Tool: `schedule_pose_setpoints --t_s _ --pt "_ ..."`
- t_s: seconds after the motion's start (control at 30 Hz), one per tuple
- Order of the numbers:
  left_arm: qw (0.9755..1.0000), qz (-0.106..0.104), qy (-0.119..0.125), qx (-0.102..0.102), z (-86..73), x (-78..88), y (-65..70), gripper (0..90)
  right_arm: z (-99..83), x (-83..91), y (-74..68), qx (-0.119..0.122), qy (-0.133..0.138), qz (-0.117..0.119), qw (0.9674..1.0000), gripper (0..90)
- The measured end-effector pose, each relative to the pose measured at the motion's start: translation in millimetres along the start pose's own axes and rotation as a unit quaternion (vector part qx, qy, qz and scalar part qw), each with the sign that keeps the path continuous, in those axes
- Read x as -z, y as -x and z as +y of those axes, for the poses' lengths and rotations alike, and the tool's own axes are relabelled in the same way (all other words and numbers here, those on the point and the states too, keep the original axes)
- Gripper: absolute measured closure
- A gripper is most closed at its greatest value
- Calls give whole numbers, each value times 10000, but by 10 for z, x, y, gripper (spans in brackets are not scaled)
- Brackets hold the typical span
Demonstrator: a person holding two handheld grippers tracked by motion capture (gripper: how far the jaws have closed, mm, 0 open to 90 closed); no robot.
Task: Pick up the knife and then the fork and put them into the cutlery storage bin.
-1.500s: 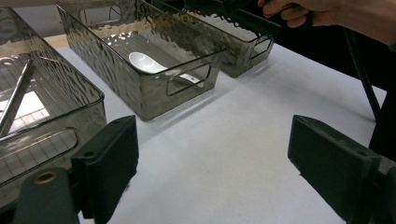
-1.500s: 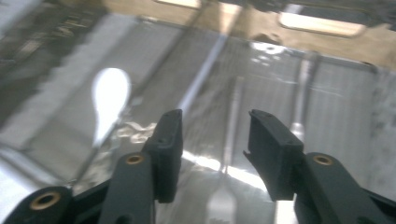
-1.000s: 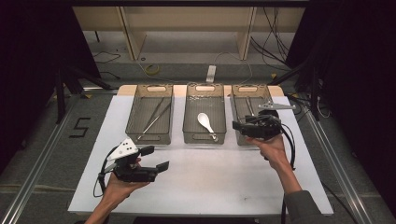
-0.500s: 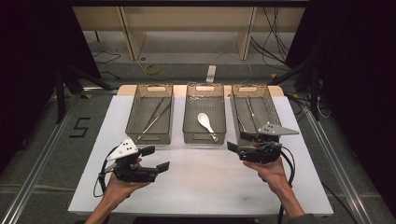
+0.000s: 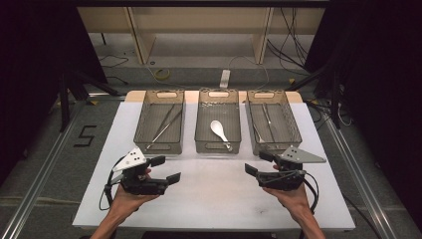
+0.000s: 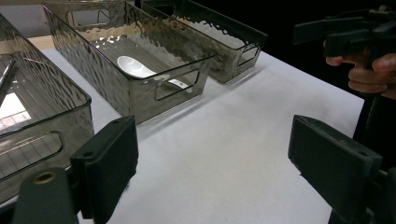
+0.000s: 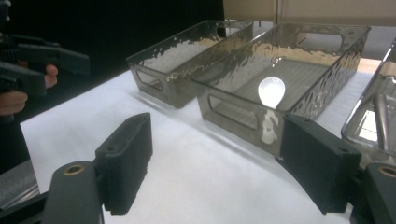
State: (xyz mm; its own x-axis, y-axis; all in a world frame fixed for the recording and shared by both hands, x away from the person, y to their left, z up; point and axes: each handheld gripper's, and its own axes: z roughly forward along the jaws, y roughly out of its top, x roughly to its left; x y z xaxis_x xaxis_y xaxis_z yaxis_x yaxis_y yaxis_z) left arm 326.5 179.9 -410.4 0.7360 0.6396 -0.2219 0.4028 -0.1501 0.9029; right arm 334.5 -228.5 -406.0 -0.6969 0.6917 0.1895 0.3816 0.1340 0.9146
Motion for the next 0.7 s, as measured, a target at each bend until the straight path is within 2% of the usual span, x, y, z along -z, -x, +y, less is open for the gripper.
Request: schedule_pose_setpoints --t_s 0.33,0.7 --pt "10000 -36 38 -33 0 6 7 155 -201 63 -68 61 -79 -50 9999 235" --pt "9999 -74 -25 -66 -14 0 31 155 -378 172 -104 -28 -85 -160 9998 209"
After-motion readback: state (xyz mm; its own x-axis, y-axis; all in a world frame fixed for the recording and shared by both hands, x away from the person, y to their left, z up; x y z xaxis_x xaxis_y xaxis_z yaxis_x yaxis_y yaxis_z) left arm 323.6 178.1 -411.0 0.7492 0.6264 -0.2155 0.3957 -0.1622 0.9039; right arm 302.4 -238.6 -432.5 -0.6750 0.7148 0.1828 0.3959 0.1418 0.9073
